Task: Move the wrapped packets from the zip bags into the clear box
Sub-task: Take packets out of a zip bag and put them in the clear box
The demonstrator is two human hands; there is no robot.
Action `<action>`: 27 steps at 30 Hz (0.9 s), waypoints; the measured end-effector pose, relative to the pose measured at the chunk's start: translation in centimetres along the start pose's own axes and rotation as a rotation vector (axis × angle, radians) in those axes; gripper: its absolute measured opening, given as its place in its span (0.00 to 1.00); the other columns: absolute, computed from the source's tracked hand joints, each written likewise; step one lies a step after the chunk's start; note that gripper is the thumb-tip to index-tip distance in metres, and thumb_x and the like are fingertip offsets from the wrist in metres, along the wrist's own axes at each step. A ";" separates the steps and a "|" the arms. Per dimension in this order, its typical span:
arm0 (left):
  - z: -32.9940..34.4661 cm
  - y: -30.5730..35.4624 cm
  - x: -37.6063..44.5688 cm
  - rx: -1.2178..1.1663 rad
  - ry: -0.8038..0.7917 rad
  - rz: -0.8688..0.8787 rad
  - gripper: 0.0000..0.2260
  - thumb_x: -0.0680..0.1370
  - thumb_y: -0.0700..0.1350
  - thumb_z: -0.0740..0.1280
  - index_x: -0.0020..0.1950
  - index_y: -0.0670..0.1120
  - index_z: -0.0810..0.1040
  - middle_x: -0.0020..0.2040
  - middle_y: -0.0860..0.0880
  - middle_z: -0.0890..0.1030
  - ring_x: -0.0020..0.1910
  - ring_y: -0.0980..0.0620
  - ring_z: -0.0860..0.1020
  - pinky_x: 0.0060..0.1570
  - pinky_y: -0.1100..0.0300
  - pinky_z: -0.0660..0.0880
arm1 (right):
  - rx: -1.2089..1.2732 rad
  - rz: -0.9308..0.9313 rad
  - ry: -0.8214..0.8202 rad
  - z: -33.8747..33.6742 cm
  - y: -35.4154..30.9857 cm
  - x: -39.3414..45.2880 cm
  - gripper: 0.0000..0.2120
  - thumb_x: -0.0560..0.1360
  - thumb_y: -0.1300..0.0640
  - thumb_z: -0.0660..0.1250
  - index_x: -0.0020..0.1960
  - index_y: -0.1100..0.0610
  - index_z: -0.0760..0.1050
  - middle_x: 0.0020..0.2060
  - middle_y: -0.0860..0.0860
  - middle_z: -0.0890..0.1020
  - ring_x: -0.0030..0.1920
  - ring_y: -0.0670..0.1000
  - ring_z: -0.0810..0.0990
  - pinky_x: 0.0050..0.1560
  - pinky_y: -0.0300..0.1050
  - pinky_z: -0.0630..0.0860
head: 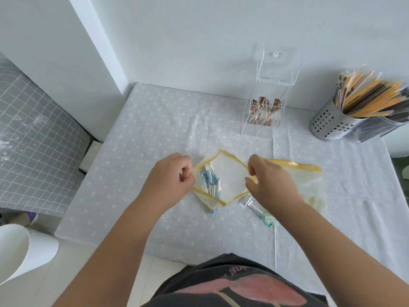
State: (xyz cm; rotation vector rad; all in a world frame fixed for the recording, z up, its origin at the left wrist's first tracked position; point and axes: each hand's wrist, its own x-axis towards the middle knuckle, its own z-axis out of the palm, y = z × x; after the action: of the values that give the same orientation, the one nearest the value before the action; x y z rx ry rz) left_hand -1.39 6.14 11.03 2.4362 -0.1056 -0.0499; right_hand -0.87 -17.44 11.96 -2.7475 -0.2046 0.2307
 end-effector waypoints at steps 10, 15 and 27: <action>2.2 1.7 -0.1 0.000 -0.204 0.127 0.29 0.73 0.33 0.60 0.70 0.57 0.72 0.70 0.66 0.68 0.36 0.70 0.73 0.38 0.72 0.65 | -0.025 0.067 -0.492 7.1 -1.9 5.5 0.20 0.78 0.63 0.58 0.66 0.51 0.75 0.63 0.50 0.78 0.56 0.51 0.79 0.47 0.39 0.75; 3.5 2.4 0.4 0.050 -0.348 0.104 0.31 0.75 0.35 0.58 0.75 0.58 0.64 0.74 0.67 0.62 0.56 0.68 0.72 0.47 0.74 0.66 | -0.044 0.217 -0.539 9.6 -0.1 7.0 0.18 0.76 0.47 0.65 0.57 0.60 0.76 0.49 0.52 0.80 0.49 0.52 0.80 0.45 0.42 0.75; 4.8 2.1 2.1 0.069 -0.412 0.115 0.30 0.75 0.35 0.57 0.76 0.54 0.63 0.76 0.61 0.62 0.72 0.60 0.65 0.65 0.57 0.71 | 0.223 0.409 -0.402 12.8 0.8 6.3 0.12 0.69 0.58 0.68 0.51 0.55 0.73 0.41 0.48 0.77 0.39 0.48 0.75 0.38 0.41 0.74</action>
State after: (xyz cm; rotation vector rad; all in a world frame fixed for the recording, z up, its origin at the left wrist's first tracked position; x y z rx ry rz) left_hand 0.24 1.33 8.73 2.4502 -0.4369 -0.5031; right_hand 3.02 -12.59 -0.94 -2.4670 0.2689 0.8610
